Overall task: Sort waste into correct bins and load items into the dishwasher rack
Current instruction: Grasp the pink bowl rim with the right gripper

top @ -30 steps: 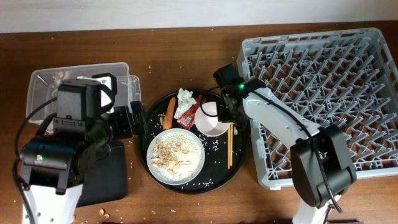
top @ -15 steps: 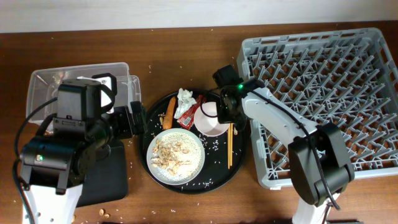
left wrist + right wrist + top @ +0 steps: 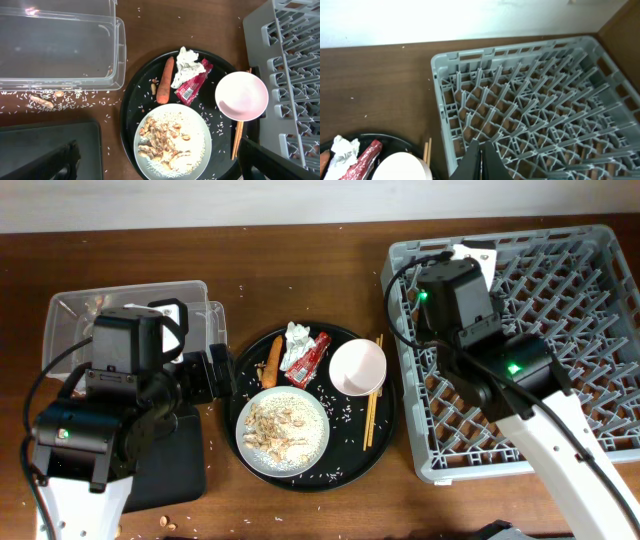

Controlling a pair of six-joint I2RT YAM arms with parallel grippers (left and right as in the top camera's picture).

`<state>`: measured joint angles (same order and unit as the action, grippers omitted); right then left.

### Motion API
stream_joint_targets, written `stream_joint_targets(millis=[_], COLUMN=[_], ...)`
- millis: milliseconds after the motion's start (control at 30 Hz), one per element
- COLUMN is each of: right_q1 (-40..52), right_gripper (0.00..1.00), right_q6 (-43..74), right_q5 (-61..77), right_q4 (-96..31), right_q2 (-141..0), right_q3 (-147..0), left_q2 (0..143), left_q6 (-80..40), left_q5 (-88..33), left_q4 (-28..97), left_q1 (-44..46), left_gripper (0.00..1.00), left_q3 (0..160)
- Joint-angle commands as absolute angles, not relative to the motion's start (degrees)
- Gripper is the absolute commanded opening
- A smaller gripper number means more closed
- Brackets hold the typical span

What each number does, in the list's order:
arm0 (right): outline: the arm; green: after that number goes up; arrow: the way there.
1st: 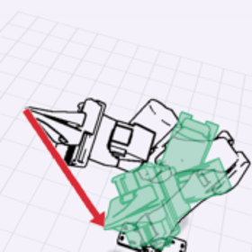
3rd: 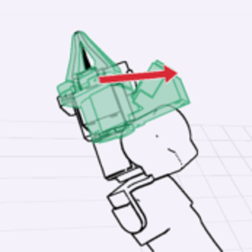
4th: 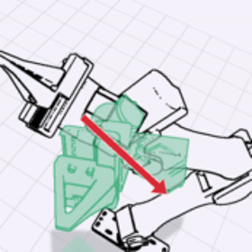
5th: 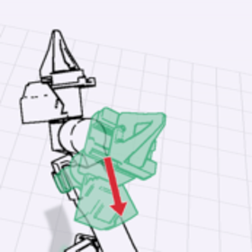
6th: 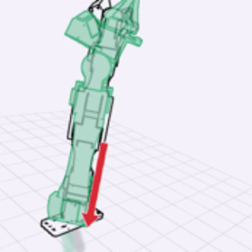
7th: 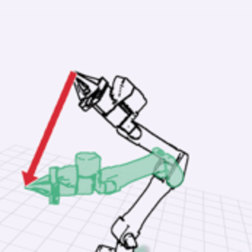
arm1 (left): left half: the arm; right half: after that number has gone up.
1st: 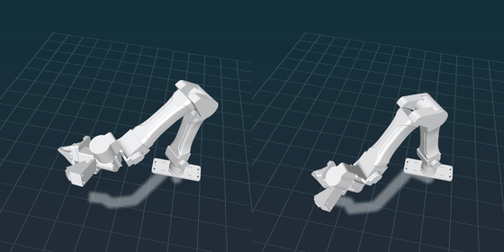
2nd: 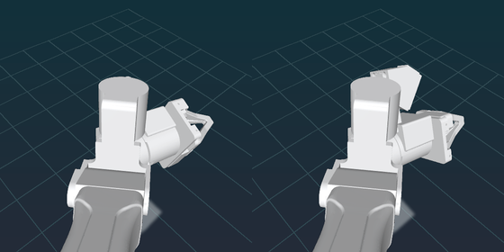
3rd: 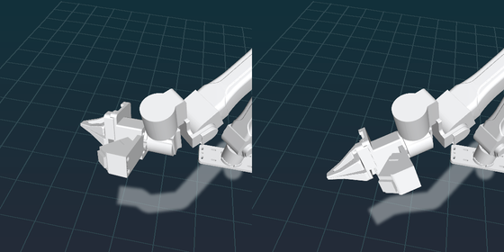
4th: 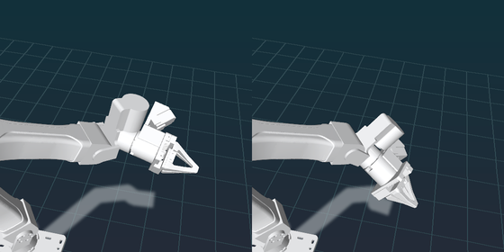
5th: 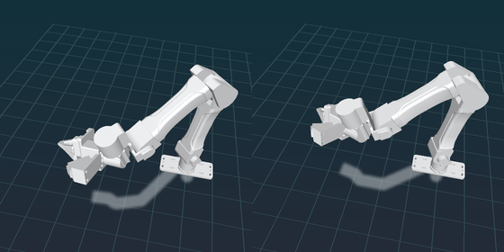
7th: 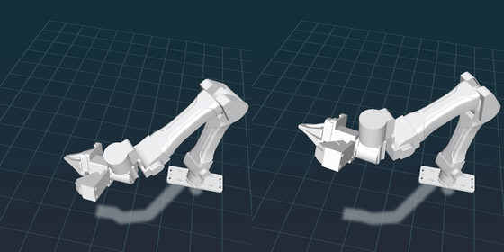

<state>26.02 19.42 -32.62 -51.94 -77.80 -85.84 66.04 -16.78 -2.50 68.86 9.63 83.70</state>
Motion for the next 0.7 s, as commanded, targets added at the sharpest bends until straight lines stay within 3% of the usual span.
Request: stream_joint_targets(millis=[0,33,133,200,500,567,667], right_q1=[26.26,26.26,26.24,26.2,26.24,26.24,26.24], right_gripper=[0.04,0.05,0.43,0.53,0.55,0.44,0.17], right_q6=[16.34,16.38,20.82,26.76,29.45,29.45,29.47], right_q5=[-18.31,-12.45,-7.75,-7.92,-7.97,-7.94,-7.99], right_q4=[-53.19,-53.21,-54.5,-56.69,-55.72,-55.29,-54.98], right_q2=[-81.17,-82.46,-86.8,-93.71,-110.83,-112.09,-112.4], right_q3=[-85.14,-84.73,-84.31,-84.31,-84.31,-84.31,-84.31], left_q2=[65.65,65.65,65.65,65.65,65.65,65.65,65.65], left_q6=[-17.32,-17.32,-17.32,-17.32,-17.32,-17.32,-17.32], left_q5=[-1.67,-1.67,-1.67,-1.67,-1.67,-1.67,-1.67], left_q4=[68.9,68.88,68.9,68.93,68.9,68.93,68.9], left_q1=[9.67,9.69,9.69,9.69,9.69,9.69,9.67], left_gripper=[0.99,0.99,0.99,0.99,0.99,0.99,0.99], left_q3=[84.12,84.12,84.12,84.12,84.12,84.12,84.12])
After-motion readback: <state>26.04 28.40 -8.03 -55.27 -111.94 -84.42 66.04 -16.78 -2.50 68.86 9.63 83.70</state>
